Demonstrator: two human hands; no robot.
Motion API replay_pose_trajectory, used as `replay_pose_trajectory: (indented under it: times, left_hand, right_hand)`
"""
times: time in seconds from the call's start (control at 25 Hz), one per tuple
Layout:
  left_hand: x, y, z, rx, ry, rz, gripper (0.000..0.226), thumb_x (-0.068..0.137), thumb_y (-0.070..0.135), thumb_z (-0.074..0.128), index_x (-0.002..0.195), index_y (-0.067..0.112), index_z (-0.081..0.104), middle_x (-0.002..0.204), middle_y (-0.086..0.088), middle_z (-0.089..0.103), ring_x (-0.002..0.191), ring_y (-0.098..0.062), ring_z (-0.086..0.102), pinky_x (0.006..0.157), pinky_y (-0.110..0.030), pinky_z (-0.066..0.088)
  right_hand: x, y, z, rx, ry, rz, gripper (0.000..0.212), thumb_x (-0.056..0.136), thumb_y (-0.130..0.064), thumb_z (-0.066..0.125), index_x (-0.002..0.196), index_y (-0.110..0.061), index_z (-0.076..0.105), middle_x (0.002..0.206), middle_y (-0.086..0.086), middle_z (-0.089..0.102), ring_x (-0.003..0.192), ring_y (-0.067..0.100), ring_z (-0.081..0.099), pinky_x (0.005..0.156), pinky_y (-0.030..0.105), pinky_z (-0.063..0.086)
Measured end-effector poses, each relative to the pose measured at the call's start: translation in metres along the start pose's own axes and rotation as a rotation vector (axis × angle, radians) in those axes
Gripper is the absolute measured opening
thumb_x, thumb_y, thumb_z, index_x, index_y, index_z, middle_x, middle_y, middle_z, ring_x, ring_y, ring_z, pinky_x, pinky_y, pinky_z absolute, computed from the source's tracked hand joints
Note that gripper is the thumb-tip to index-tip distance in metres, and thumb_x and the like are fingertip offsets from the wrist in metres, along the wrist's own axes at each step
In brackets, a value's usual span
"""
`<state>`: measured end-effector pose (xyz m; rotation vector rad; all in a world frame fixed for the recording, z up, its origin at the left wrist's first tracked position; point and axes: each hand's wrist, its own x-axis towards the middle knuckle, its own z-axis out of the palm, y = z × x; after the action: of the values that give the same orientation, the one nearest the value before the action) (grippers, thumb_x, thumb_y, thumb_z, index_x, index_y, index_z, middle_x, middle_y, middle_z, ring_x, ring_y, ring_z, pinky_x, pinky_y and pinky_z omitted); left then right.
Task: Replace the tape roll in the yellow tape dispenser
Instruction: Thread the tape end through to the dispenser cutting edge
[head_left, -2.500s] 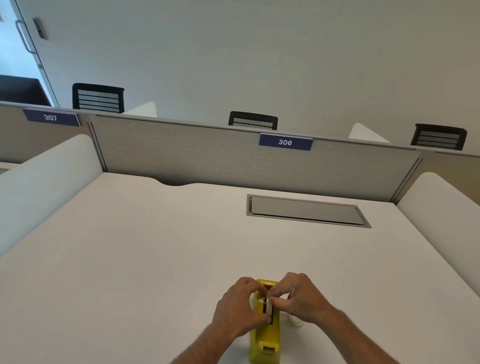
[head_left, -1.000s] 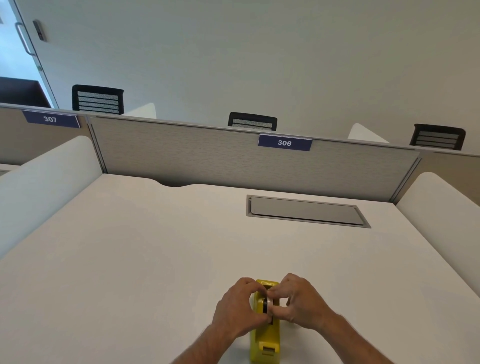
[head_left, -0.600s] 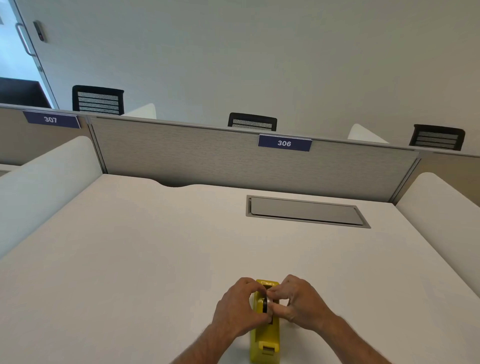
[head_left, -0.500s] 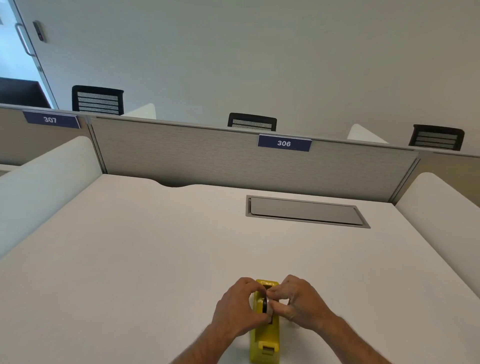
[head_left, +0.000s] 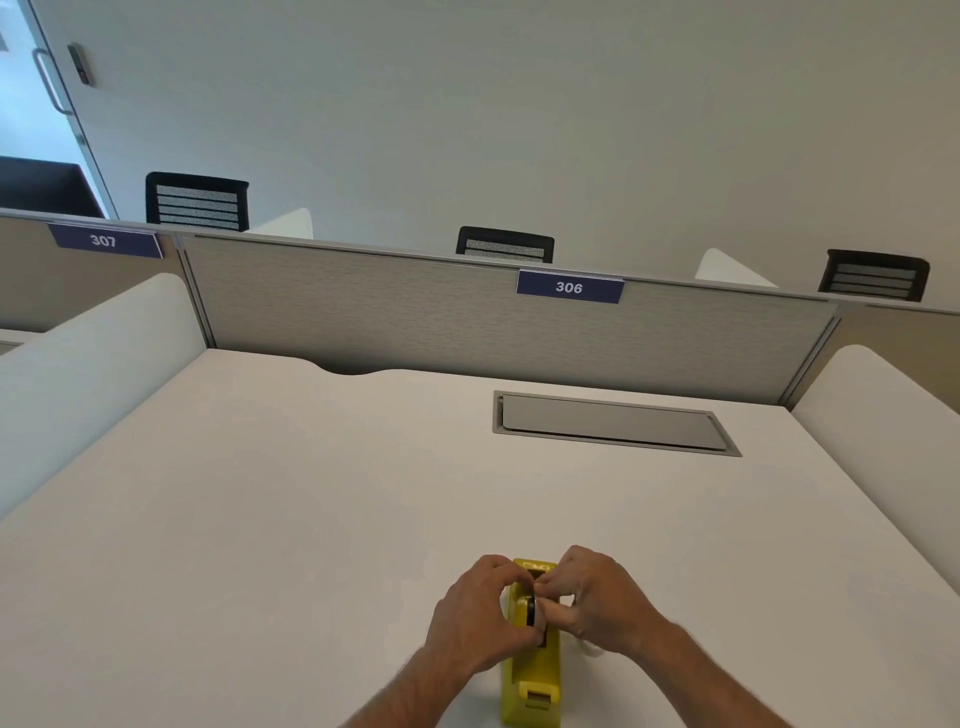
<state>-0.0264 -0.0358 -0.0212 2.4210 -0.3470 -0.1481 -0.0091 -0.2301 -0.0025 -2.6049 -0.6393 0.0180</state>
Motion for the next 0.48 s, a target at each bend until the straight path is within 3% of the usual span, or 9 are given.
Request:
replay_pose_trajectory:
  times: [0.2, 0.48]
  left_hand:
    - [-0.0001, -0.0001, -0.0015, -0.003, -0.004, -0.011, 0.058, 0.060, 0.062, 0.073, 0.113, 0.045, 0.058, 0.128, 0.028, 0.046, 0.103, 0.002, 0.047, 0.087, -0.023, 0.050]
    - [-0.0003, 0.0001, -0.0024, -0.009, -0.010, 0.004, 0.058, 0.060, 0.064, 0.073, 0.113, 0.044, 0.060, 0.130, 0.026, 0.047, 0.109, 0.001, 0.048, 0.093, -0.026, 0.051]
  right_hand:
    - [0.0013, 0.0012, -0.0039, 0.021, -0.023, 0.014, 0.019, 0.088, -0.042, 0.061, 0.098, -0.038, 0.077, 0.086, -0.019, 0.075, 0.085, 0.005, 0.054, 0.069, 0.020, 0.045]
    - [-0.0038, -0.0016, -0.0058, 0.112, -0.025, 0.056, 0.019, 0.084, -0.045, 0.068, 0.100, -0.045, 0.076, 0.092, -0.027, 0.074, 0.088, 0.005, 0.058, 0.076, 0.026, 0.051]
